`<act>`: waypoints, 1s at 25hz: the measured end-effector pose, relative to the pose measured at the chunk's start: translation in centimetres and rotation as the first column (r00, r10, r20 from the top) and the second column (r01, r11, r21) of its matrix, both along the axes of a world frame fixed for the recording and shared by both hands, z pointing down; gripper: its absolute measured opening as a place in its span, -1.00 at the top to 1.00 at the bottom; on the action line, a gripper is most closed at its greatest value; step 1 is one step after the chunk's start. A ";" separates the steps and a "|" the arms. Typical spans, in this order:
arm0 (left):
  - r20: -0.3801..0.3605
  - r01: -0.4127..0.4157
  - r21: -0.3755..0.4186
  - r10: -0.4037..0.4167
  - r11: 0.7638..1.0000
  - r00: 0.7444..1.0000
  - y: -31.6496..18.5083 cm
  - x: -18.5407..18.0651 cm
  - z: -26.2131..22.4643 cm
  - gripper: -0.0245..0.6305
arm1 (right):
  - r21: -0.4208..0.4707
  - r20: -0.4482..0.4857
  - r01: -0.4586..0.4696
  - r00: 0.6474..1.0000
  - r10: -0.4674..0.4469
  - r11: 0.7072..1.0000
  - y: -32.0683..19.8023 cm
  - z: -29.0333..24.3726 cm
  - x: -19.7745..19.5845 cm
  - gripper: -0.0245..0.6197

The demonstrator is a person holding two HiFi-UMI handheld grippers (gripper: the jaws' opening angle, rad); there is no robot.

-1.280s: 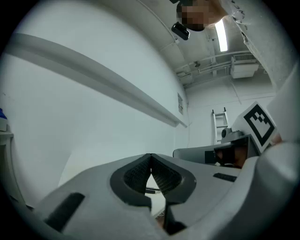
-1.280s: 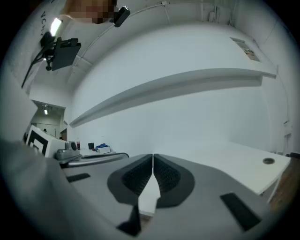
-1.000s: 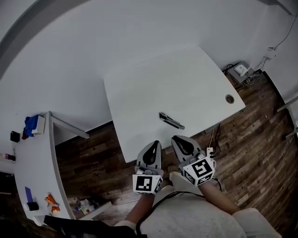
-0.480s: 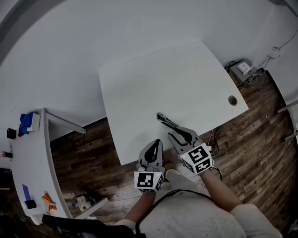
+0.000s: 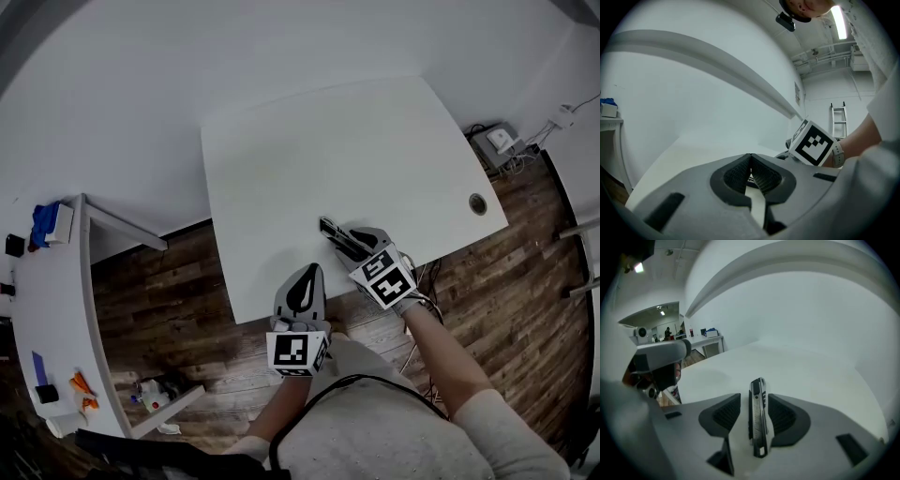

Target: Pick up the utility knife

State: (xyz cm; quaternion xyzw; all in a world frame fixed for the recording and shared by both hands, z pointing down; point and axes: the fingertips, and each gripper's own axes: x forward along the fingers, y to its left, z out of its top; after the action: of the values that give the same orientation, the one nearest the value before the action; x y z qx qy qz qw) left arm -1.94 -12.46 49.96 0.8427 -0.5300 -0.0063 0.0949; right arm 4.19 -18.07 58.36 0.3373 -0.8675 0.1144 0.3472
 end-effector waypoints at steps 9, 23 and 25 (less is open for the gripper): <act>-0.019 0.028 0.004 -0.028 1.000 0.999 0.0 -0.7 0.1 0.90 | -0.095 -0.097 0.029 0.995 -0.038 0.995 -1.3 2.2 -0.2 0.42; -0.037 0.050 -0.008 -0.051 0.999 0.998 -0.4 -1.5 0.8 0.90 | -0.173 -0.072 0.005 0.997 -0.017 0.985 -0.8 3.3 -0.5 0.51; -0.037 0.054 -0.009 -0.054 0.998 0.998 -0.4 -1.6 0.9 0.90 | -0.157 -0.067 -0.003 0.998 -0.008 0.988 -0.8 3.2 -0.4 0.51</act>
State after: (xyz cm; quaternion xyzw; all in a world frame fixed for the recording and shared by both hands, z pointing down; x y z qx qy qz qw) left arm -3.50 -12.84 50.81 0.8273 -0.5508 -0.0225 0.1078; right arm 3.78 -18.87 61.57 0.3115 -0.8441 0.1704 0.4019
